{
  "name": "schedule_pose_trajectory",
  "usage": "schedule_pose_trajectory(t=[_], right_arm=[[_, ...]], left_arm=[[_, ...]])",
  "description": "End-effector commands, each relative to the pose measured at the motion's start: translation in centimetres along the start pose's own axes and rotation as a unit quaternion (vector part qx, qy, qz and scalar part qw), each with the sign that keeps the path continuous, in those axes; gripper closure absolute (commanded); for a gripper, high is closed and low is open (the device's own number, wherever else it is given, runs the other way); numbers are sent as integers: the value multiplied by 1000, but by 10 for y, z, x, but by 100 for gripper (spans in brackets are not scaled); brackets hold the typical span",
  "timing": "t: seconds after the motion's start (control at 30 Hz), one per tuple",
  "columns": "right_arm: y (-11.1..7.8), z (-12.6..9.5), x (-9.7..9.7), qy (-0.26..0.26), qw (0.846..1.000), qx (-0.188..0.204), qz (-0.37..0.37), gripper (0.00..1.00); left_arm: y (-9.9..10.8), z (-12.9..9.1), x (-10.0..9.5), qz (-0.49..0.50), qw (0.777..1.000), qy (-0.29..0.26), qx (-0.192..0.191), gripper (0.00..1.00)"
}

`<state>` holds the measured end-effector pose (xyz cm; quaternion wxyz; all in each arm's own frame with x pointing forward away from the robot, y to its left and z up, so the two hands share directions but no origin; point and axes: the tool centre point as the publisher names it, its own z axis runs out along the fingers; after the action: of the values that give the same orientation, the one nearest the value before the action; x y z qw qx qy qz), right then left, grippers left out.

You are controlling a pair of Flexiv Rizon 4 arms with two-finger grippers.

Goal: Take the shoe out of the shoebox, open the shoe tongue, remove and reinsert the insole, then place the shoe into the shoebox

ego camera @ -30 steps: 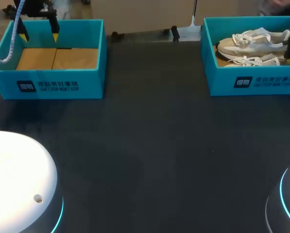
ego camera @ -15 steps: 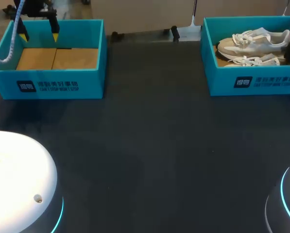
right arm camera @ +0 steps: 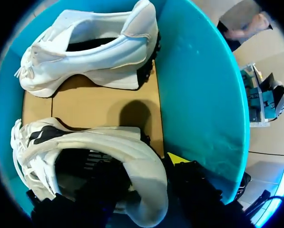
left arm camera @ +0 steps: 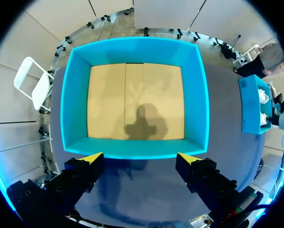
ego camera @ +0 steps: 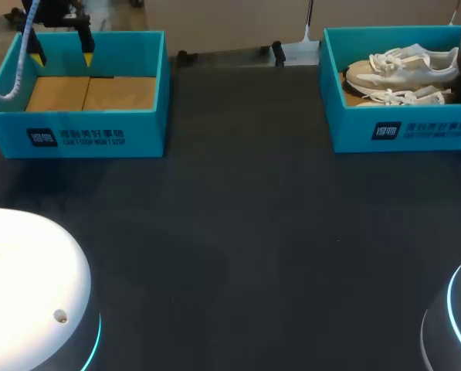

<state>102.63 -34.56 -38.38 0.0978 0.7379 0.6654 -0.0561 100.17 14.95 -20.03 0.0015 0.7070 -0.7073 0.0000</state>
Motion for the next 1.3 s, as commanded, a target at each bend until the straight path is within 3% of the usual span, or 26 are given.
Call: schedule_pose_trajectory(t=[0.03,0.07,0.27,0.6,0.93,1.3], right_arm=[[4,10,3,-2,1000,10,3,84],[3,11,3,-2,1000,11,4,100],[-2,-5,-1,-3,1000,7,8,100],[-7,-52,-13,-30,999,-14,14,100],[-5,-110,-21,-31,999,-33,-11,100],[-10,-172,-24,-31,998,-24,-50,100]], left_arm=[[1,0,0,0,1000,0,0,0],[1,0,0,0,1000,0,0,0],[1,0,0,0,1000,0,0,0],[1,0,0,0,1000,0,0,0],[1,0,0,0,1000,0,0,0],[1,0,0,0,1000,0,0,0]])
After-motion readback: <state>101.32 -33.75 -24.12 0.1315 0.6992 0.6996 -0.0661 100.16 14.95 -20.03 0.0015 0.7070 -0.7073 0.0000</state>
